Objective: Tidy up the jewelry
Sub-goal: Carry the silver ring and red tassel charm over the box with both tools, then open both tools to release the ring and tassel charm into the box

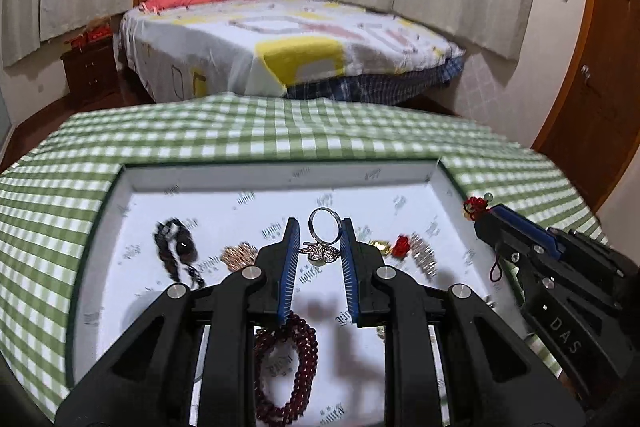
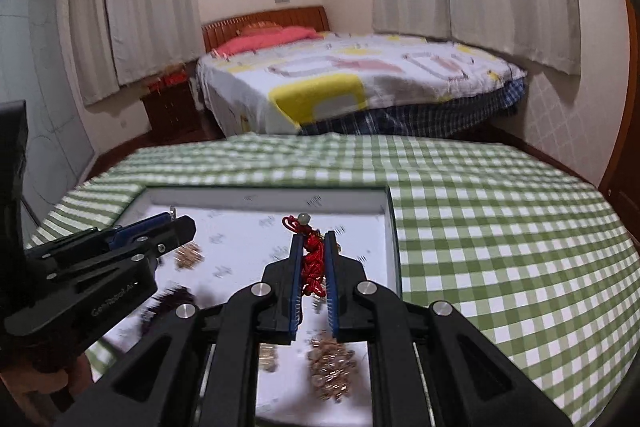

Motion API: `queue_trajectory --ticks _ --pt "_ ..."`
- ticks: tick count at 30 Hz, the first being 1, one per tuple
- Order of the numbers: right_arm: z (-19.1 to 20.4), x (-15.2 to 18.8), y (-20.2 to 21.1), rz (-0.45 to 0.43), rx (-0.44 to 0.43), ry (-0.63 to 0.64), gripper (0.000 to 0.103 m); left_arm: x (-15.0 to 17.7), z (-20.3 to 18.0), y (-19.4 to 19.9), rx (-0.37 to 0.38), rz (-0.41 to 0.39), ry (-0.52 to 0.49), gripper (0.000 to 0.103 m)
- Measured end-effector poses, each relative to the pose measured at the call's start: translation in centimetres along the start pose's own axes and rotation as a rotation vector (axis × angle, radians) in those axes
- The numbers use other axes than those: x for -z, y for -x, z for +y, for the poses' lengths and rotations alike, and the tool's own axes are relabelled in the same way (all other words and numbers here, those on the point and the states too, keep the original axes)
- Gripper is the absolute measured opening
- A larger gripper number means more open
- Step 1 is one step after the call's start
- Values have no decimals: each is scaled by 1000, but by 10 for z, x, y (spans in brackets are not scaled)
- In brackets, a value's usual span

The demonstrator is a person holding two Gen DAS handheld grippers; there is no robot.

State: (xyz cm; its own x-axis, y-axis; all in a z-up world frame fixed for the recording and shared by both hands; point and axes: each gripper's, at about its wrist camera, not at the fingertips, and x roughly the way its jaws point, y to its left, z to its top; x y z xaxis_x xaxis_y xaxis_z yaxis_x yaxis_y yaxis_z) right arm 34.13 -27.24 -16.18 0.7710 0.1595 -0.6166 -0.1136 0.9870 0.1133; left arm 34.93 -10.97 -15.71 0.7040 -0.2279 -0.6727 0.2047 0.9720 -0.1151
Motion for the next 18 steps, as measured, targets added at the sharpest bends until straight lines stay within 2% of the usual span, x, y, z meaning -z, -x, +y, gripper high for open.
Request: queue_trajectory --ticks 9,14,18 --pt "-9 9 -30 121 9 1 11 11 7 -34 -26 112 19 21" --pt "-11 12 -34 145 10 -7 12 13 8 -38 -33 138 12 21" --pt "-11 12 -34 144 17 -13 17 12 7 -37 -30 142 17 33"
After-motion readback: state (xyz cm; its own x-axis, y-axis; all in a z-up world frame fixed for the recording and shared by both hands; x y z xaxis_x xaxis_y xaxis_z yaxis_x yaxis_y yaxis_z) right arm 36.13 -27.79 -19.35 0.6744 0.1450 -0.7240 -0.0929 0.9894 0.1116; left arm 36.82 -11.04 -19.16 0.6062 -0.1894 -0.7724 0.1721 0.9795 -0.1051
